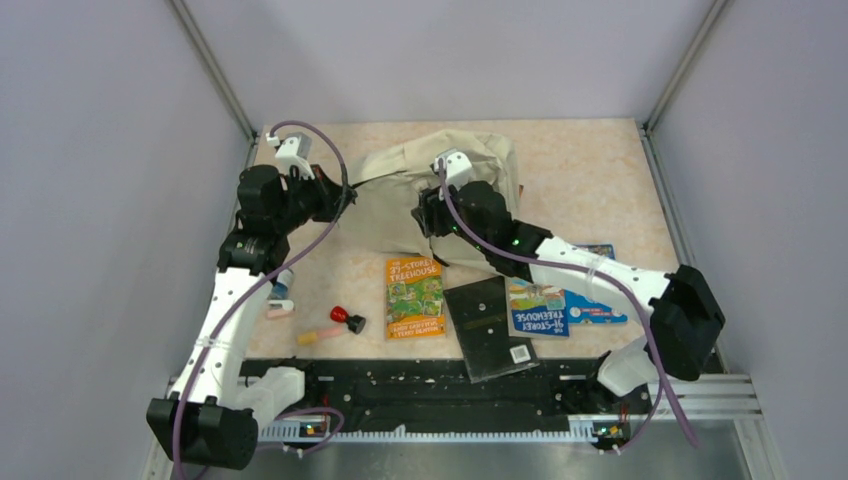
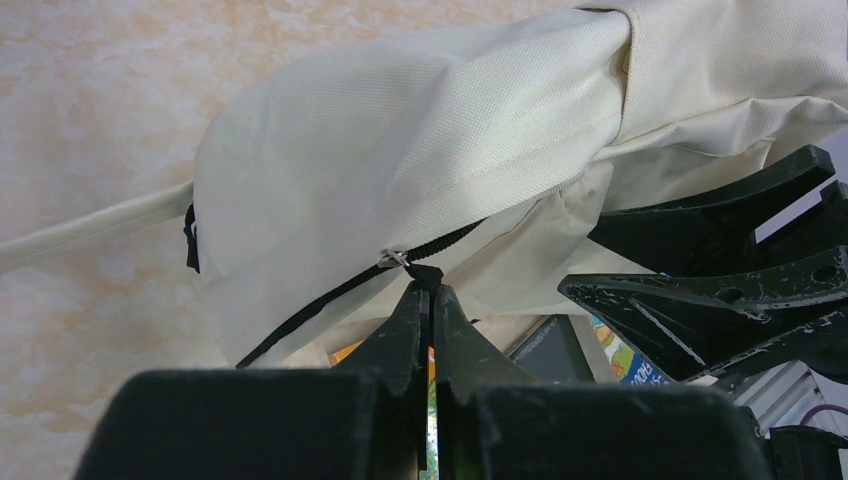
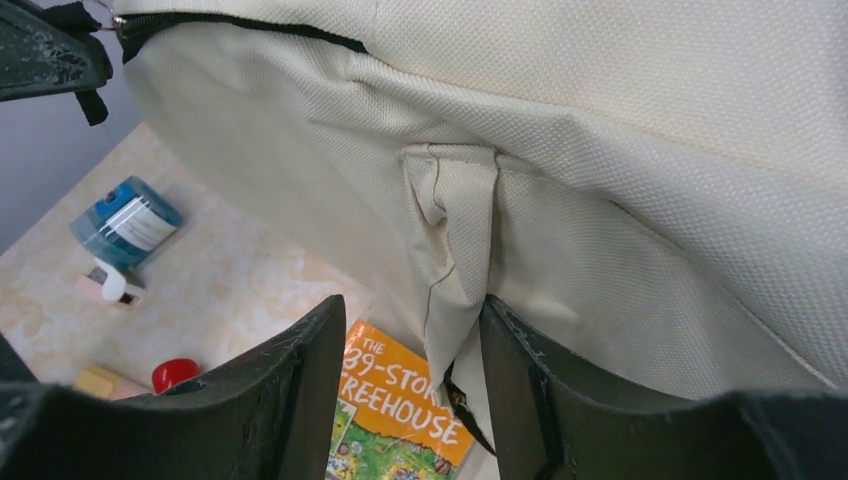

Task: Pack the student bag
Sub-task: Unzip the student bag at the center of the board.

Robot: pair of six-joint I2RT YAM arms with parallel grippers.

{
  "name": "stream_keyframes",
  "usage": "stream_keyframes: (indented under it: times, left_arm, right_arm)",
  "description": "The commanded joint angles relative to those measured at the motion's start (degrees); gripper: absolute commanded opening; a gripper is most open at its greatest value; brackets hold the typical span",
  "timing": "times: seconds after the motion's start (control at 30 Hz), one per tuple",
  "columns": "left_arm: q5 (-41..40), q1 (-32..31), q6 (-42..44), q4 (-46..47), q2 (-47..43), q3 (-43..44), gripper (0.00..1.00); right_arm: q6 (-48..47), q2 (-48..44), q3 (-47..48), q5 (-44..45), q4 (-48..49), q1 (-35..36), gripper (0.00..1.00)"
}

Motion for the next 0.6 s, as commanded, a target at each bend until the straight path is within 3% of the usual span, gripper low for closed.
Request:
stream_keyframes:
  times: [0.0, 0.13, 0.2, 0.3, 0.4, 0.57]
  left_arm:
    - [0.9, 0.2, 0.3, 3.6, -1.3, 0.0, 0.00]
    - [0.9, 0.2, 0.3, 3.6, -1.4, 0.0, 0.00]
    - [1.0, 0.2, 0.3, 3.6, -1.4, -0.1, 0.00]
    - [1.0, 0.2, 0.3, 3.6, -1.5, -0.1, 0.00]
    - [0.7, 0.2, 0.4, 3.6, -1.6, -0.1, 0.00]
    - [-0.5, 0.2, 0.8, 3.2, -2.1, 0.0, 0.00]
  right_arm:
    - [-2.9, 1.4, 4.6, 7.4, 2.2, 2.0, 0.51]
    - [-3.9, 2.6, 5.3, 9.1, 2.9, 2.2, 0.54]
    - [-4.5, 3.1, 5.6, 9.6, 3.6, 2.3, 0.50]
    - [-5.6, 4.0, 5.9, 12.4, 4.7, 2.3, 0.34]
    - [-6.6, 4.5, 6.1, 16.0, 5.4, 2.2, 0.03]
    - [-7.2, 2.8, 4.5, 18.8, 7.5, 2.2, 0.00]
